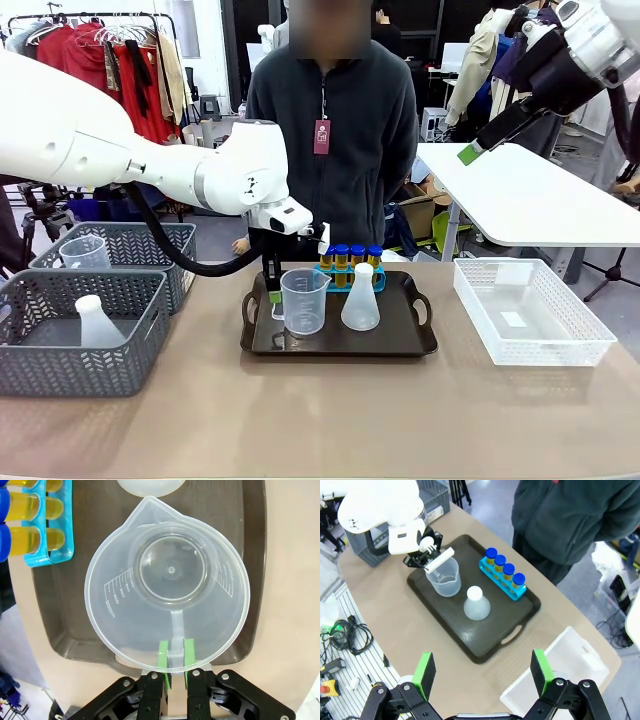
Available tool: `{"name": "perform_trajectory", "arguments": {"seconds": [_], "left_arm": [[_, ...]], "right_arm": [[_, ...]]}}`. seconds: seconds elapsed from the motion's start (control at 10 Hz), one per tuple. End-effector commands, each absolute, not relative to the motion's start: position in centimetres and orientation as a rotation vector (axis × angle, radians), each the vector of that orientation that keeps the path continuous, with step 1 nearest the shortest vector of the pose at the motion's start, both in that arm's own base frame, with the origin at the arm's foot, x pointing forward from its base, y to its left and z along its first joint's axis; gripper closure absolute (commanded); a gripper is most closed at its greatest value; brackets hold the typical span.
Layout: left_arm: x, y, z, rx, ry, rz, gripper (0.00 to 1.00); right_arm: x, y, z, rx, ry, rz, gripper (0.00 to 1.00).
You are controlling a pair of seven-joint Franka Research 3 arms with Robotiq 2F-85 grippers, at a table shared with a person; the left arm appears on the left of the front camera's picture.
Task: Prepare the laboratory tools.
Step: Pick up one Large Measuring Cup and place it on the Handle tray.
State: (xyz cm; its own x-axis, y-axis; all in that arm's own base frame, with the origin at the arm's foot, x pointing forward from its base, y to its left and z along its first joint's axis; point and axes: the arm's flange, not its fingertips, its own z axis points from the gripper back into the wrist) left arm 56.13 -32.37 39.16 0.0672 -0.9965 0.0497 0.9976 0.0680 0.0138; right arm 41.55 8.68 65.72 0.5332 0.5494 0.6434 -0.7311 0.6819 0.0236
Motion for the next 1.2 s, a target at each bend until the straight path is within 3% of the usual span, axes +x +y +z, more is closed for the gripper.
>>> {"name": "perform_trajectory", "arguments": {"seconds": [0.0,0.5,1.1], "left_arm": [[55.9,-31.9,38.6,-0.013,-0.045,-1.493,0.95],[55.7,-31.4,39.6,0.011,-0.068,-1.483,0.00],[53.4,-30.8,43.2,-0.002,-0.120,-1.513,0.00]], "right_arm": [[41.5,8.6,65.7,0.309,-0.651,0.777,0.00],[41.5,8.6,65.7,0.309,-0.651,0.777,0.00],[41.5,8.6,65.7,0.309,-0.651,0.777,0.00]]}}
